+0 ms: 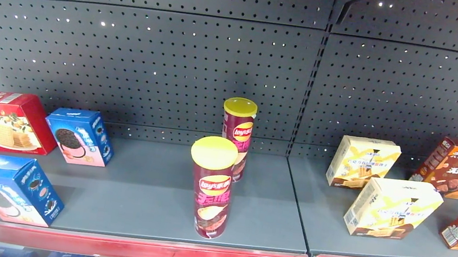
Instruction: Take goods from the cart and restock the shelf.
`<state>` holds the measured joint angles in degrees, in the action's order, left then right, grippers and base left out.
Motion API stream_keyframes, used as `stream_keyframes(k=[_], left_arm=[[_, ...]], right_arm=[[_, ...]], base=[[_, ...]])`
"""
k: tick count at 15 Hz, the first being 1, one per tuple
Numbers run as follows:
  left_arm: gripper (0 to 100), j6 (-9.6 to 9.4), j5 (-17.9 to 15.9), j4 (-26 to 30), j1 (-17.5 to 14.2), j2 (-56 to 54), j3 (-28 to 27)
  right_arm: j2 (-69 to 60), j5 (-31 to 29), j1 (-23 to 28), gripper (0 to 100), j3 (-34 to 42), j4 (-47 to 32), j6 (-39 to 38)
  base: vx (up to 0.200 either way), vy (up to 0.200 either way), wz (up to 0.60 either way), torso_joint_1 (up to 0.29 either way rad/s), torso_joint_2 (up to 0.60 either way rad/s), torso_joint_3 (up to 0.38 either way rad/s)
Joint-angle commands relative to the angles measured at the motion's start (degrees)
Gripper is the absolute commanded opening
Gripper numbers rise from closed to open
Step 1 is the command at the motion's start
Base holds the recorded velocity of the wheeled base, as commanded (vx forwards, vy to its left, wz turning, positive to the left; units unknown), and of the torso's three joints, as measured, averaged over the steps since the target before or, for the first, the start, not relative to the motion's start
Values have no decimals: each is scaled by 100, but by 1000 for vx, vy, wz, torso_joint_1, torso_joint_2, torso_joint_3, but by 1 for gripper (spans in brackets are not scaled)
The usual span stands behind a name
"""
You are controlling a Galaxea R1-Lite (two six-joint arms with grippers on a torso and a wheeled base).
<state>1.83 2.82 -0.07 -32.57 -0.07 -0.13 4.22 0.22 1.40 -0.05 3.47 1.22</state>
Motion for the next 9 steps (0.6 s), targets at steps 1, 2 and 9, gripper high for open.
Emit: stream_keyframes(k=[1, 2, 9], left_arm=[[100, 2, 8, -1, -3, 7, -4], [100, 2, 8, -1, -3, 7, 5], [100, 2, 0, -1, -3, 7, 5]], right_arm=[[-290, 259, -123, 100, -4, -13, 10], [-378, 347, -140, 100, -4, -13, 1], [-378, -338, -131, 100, 5, 13, -16]], base=[[0, 0, 0, 0, 0, 0], [0, 0, 0, 0, 0, 0], [0, 0, 0, 0, 0, 0]])
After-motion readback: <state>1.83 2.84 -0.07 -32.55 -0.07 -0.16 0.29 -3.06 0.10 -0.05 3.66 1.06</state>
